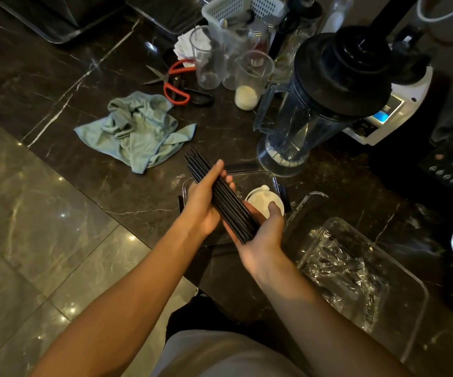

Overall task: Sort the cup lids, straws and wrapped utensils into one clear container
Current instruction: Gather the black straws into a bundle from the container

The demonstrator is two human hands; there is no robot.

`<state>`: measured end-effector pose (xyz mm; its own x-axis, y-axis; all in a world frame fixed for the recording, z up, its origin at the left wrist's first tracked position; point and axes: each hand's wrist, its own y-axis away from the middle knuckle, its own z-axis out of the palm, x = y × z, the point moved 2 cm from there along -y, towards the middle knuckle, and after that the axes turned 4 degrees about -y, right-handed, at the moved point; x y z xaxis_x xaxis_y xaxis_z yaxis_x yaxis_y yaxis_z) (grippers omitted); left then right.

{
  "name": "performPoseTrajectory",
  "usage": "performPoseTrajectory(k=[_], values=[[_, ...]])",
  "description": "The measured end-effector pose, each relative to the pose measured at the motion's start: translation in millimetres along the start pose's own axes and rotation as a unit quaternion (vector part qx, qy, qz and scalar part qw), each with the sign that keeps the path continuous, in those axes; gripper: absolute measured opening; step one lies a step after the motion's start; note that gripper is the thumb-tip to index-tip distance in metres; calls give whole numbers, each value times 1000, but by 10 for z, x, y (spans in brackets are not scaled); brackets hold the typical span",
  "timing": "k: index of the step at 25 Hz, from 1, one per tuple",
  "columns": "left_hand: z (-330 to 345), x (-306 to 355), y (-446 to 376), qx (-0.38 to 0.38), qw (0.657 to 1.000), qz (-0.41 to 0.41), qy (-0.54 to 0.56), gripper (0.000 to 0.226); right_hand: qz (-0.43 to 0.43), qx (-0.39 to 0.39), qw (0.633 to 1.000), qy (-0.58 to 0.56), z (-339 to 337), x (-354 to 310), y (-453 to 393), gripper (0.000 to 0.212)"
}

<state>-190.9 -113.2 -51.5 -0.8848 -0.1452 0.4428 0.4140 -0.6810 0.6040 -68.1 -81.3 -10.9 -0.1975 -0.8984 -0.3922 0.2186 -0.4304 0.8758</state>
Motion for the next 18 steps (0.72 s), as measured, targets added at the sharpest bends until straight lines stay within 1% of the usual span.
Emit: performPoseTrajectory(k=[2, 5, 7, 9, 10, 11, 12, 13, 14, 15, 16, 17, 18], values=[[-19, -8, -20, -8, 1000, 1, 8, 18, -2, 9, 1000, -4, -42, 46, -11, 59], [28, -148, 45, -20, 998, -23, -48, 21, 2, 4, 1000, -5, -34, 90, -52, 60], [29, -188, 75, -27, 998, -30, -38, 21, -4, 1, 1000, 13, -18, 91, -44, 59], [-14, -113, 88, -32, 999, -39, -12, 19, -33, -1, 998, 62, -28, 63, 23, 57], [-31, -54, 100, -34, 998, -52, -17, 20, -71, -7, 993, 96, -35, 9, 36, 57], [-39, 4, 117, -39, 996, -68, -40, 22, -131, -19, 981, 140, -23, -90, 23, 56], [-32, 44, 144, -50, 992, -88, -76, 23, -209, -40, 959, 189, 24, -229, -14, 57], [-13, 63, 187, -66, 984, -111, -120, 23, -281, -77, 923, 252, 119, -384, -81, 59], [7, 56, 235, -83, 973, -137, -164, 23, -318, -132, 881, 325, 254, -519, -167, 63], [24, 32, 287, -101, 961, -164, -201, 24, -319, -183, 843, 392, 384, -618, -246, 67], [42, 2, 338, -122, 948, -186, -228, 23, -298, -225, 817, 439, 488, -696, -333, 70], [54, -34, 385, -140, 937, -203, -247, 22, -266, -257, 801, 470, 555, -747, -411, 71], [62, -63, 426, -152, 930, -214, -258, 20, -227, -286, 795, 485, 595, -771, -465, 73]])
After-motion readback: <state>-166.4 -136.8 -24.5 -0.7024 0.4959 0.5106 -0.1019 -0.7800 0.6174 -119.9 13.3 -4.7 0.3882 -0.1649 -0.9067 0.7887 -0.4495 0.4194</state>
